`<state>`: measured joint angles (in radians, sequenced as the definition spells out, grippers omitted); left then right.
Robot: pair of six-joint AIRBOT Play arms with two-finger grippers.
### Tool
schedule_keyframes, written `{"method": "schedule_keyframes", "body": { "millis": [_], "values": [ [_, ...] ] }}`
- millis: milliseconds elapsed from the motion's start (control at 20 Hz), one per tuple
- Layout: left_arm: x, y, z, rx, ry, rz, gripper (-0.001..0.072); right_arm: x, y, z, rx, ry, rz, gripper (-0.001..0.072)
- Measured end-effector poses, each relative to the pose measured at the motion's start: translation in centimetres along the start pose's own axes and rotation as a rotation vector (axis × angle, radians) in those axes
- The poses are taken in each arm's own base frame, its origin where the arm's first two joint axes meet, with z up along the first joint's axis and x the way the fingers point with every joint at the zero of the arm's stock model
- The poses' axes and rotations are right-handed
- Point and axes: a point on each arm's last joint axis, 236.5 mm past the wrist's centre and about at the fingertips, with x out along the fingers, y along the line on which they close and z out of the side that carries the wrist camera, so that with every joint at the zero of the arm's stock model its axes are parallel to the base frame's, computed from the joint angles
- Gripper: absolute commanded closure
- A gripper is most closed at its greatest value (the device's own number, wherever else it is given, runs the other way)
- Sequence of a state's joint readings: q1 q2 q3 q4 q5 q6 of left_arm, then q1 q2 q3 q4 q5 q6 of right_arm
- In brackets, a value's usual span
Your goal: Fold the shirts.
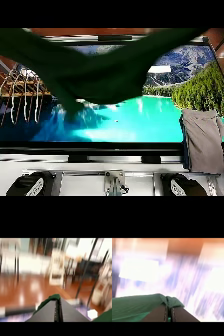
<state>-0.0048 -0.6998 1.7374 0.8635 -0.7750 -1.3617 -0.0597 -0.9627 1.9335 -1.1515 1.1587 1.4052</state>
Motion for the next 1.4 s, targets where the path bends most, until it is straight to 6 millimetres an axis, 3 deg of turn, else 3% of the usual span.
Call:
{"method": "schedule_keyframes", "body": {
  "millis": [50,100,200,300,450,550,700,800,1050,1200,1350,1400],
  "values": [
    [-1.4,-1.7,3.1,0.030,-0.075,-0.020,0.0671,-3.9,0.5,3.4,-0.033,-0.112,-0.043,0.0641],
    [-3.1,-3.5,5.9,0.059,-0.143,-0.040,0.0671,-7.4,1.0,5.5,-0.053,-0.191,-0.082,0.0641],
    [-5.6,-5.9,8.8,0.101,-0.215,-0.066,0.0671,-13.1,1.4,7.7,-0.070,-0.294,-0.156,0.0641],
    [-6.6,-6.4,8.4,0.151,-0.177,-0.050,0.0671,-16.2,1.1,7.4,-0.068,-0.299,-0.217,0.0641],
    [-6.3,-4.1,4.8,0.193,-0.020,0.035,0.0671,-16.4,-0.4,3.8,-0.030,-0.163,-0.282,0.0641],
    [-5.2,-0.9,0.4,0.192,0.136,0.113,0.0671,-14.1,-1.9,-0.5,0.021,0.004,-0.305,0.0641],
    [-3.2,4.5,-8.5,0.130,0.393,0.199,0.0671,-8.9,-4.4,-9.8,0.118,0.320,-0.327,0.0641],
    [-1.8,8.3,-15.3,0.068,0.547,0.245,0.0671,-4.3,-6.4,-15.4,0.164,0.463,-0.333,0.0641],
    [1.7,16.7,-30.7,-0.097,0.794,0.351,0.0671,10.0,-9.0,-25.4,0.350,0.556,-0.247,0.0641],
    [2.9,19.8,-39.1,-0.219,0.917,0.384,0.0670,17.6,-9.0,-30.3,0.568,0.539,-0.173,0.0640],
    [3.2,21.2,-46.6,-0.366,1.027,0.399,0.0665,22.1,-9.0,-34.7,0.761,0.549,-0.151,0.0638],
    [3.2,21.3,-48.5,-0.413,1.051,0.402,0.0498,22.8,-9.0,-36.0,0.804,0.561,-0.151,0.0560]
  ]
}}
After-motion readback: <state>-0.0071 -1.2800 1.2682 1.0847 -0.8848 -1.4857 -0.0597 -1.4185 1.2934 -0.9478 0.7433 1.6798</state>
